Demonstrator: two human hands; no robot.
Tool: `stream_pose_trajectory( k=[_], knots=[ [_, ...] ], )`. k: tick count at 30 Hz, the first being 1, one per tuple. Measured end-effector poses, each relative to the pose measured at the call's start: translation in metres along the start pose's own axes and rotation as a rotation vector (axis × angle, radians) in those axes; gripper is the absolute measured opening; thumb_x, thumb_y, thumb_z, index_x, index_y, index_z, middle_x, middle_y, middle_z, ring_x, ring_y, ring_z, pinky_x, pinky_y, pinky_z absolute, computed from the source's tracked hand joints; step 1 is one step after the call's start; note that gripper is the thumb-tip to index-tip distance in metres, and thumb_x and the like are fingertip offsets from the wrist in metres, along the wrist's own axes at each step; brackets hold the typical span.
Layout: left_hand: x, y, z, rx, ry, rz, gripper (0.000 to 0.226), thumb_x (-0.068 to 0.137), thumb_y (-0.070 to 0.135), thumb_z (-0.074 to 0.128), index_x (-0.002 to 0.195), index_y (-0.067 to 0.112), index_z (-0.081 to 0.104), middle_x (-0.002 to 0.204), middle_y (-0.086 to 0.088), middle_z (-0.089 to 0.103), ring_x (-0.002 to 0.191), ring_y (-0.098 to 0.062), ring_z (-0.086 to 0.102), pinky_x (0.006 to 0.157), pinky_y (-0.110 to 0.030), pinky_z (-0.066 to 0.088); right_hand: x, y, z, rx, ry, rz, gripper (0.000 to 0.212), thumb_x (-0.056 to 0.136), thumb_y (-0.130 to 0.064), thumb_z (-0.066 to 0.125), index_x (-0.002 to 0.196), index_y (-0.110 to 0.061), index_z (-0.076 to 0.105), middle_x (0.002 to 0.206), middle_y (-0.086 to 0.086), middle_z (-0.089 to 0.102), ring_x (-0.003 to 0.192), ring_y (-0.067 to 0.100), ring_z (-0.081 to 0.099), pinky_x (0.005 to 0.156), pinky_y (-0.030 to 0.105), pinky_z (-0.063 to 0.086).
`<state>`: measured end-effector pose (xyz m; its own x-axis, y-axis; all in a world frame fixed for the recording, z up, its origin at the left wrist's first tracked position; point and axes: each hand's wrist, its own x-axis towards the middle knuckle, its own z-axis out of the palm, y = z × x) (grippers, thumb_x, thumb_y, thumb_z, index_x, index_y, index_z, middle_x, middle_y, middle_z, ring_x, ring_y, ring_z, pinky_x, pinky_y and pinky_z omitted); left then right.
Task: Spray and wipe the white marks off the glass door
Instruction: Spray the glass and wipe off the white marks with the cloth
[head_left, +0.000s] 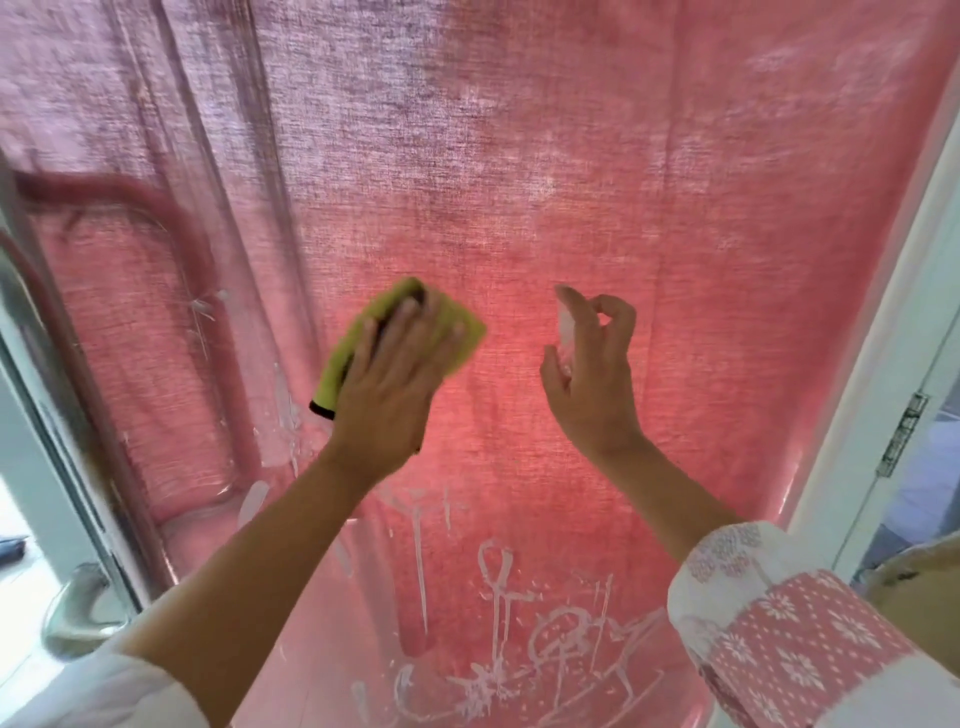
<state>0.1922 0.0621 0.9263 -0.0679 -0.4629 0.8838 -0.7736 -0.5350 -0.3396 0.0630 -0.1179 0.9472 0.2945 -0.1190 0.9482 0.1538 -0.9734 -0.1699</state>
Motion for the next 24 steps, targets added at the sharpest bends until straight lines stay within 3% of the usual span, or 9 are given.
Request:
stream_pose_trajectory(
  k=[2,5,11,14,17,20,24],
  knots=[
    [0.016,-0.002,-0.006,-0.002,0.080,-0.147,0.068,0.090,0.002,0.057,0.150,0.011,0.026,0.157,-0.014,0.013,0.147,-0.031,0.008,0.118,-0.053,0.006,0.000,-0.013,0.007,0.015,-0.042,-0.040,0.057,0.089,-0.001,0.056,0.137,-0.022,0.033,0.124,0.000,0.025,0.086,0.008,0.042,0.053,0.026,0.054],
    [0.009,0.004,0.003,0.006,0.117,-0.152,0.066,0.091,0.004,0.058,0.149,0.012,0.027,0.157,-0.016,0.016,0.147,-0.031,0.009,0.118,-0.053,0.006,0.002,-0.027,0.018,0.011,-0.107,-0.115,0.056,0.090,-0.003,0.056,0.138,-0.020,0.035,0.121,0.003,0.030,0.076,0.012,0.044,0.049,0.024,0.049],
    [-0.069,-0.005,0.014,0.120,-0.078,0.242,0.076,0.082,-0.003,0.039,0.152,0.019,0.020,0.162,-0.004,0.003,0.148,-0.025,0.010,0.120,-0.045,0.004,-0.001,-0.034,0.036,-0.060,-0.128,-0.142,0.051,0.092,-0.007,0.048,0.140,-0.018,0.033,0.099,0.011,0.049,0.070,0.011,0.040,0.044,0.021,0.038],
    [-0.065,-0.020,0.004,0.137,-0.126,0.297,0.078,0.081,-0.001,0.041,0.153,0.021,0.018,0.162,-0.003,0.004,0.148,-0.022,0.011,0.120,-0.043,0.004,-0.001,-0.035,0.039,-0.084,-0.147,-0.143,0.048,0.093,-0.014,0.040,0.140,-0.017,0.032,0.095,0.012,0.049,0.074,0.017,0.044,0.045,0.024,0.039],
    [-0.036,-0.034,-0.008,0.097,-0.046,0.083,0.076,0.083,0.004,0.052,0.151,0.017,0.022,0.160,-0.009,0.010,0.148,-0.025,0.008,0.120,-0.046,0.006,-0.001,-0.036,0.039,-0.076,-0.171,-0.118,0.049,0.093,-0.017,0.037,0.141,-0.018,0.031,0.097,0.011,0.048,0.076,0.018,0.045,0.044,0.026,0.042],
    [-0.001,-0.046,-0.022,0.040,0.077,-0.211,0.058,0.096,0.011,0.042,0.150,0.010,0.023,0.157,-0.016,0.013,0.147,-0.031,0.005,0.119,-0.052,0.006,0.000,-0.037,0.038,-0.070,-0.165,-0.110,0.049,0.092,-0.015,0.039,0.140,-0.017,0.033,0.096,0.011,0.048,0.075,0.014,0.041,0.048,0.022,0.038],
    [-0.006,-0.033,-0.012,0.007,0.153,-0.306,0.053,0.100,0.011,0.040,0.150,0.010,0.024,0.156,-0.018,0.012,0.147,-0.034,0.007,0.118,-0.055,0.006,0.002,-0.039,0.037,-0.086,-0.156,-0.092,0.048,0.092,-0.013,0.042,0.139,-0.015,0.035,0.096,0.010,0.047,0.072,0.012,0.040,0.048,0.020,0.035]
  ],
)
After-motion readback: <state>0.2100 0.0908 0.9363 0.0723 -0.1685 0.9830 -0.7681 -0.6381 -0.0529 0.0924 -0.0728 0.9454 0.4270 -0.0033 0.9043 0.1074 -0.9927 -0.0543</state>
